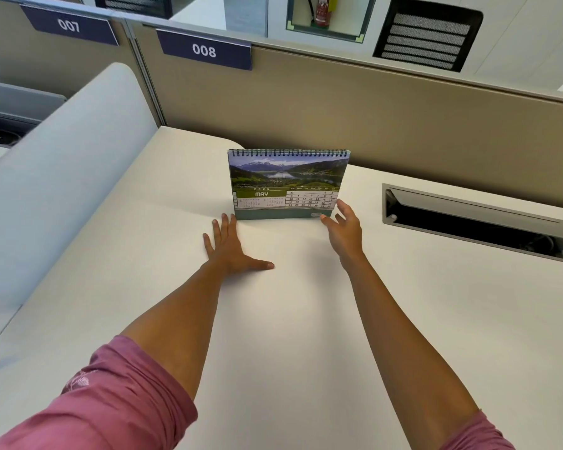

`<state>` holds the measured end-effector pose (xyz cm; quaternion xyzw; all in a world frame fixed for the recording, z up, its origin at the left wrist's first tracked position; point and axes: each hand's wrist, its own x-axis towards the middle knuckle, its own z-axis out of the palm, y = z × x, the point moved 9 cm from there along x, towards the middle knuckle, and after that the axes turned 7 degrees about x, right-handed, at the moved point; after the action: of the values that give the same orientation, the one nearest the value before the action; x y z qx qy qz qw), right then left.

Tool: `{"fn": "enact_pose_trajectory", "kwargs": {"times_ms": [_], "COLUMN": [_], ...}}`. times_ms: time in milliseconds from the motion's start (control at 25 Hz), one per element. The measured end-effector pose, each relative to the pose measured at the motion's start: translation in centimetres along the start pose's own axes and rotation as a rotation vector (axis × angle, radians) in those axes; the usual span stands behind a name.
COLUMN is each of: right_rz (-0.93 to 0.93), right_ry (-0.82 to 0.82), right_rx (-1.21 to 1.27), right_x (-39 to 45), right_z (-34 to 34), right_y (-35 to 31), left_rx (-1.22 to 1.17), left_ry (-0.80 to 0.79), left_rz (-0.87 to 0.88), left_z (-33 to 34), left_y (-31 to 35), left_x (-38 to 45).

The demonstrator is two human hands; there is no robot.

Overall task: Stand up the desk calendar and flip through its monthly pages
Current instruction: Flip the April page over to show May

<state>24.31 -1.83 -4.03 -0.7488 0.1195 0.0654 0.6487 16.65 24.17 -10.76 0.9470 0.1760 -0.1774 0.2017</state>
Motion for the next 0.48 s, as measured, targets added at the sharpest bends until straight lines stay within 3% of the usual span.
{"fn": "enact_pose_trajectory", "kwargs": {"times_ms": [240, 480], "right_rz": [0.012, -0.003], "right_ry": [0.146, 0.148], "right_rx": [0.129, 0.182], "right_x": [-0.6, -0.7], "right_z": [-1.8, -2.6], "right_y": [0.9, 1.5], "left_rx": [0.001, -0.007], "left_ry": [0.002, -0.001], "left_rz": [0.0, 0.002], "left_z": [-0.1, 0.0], "left_y": [0.0, 0.0], "left_x": [-0.1, 0.0]}}
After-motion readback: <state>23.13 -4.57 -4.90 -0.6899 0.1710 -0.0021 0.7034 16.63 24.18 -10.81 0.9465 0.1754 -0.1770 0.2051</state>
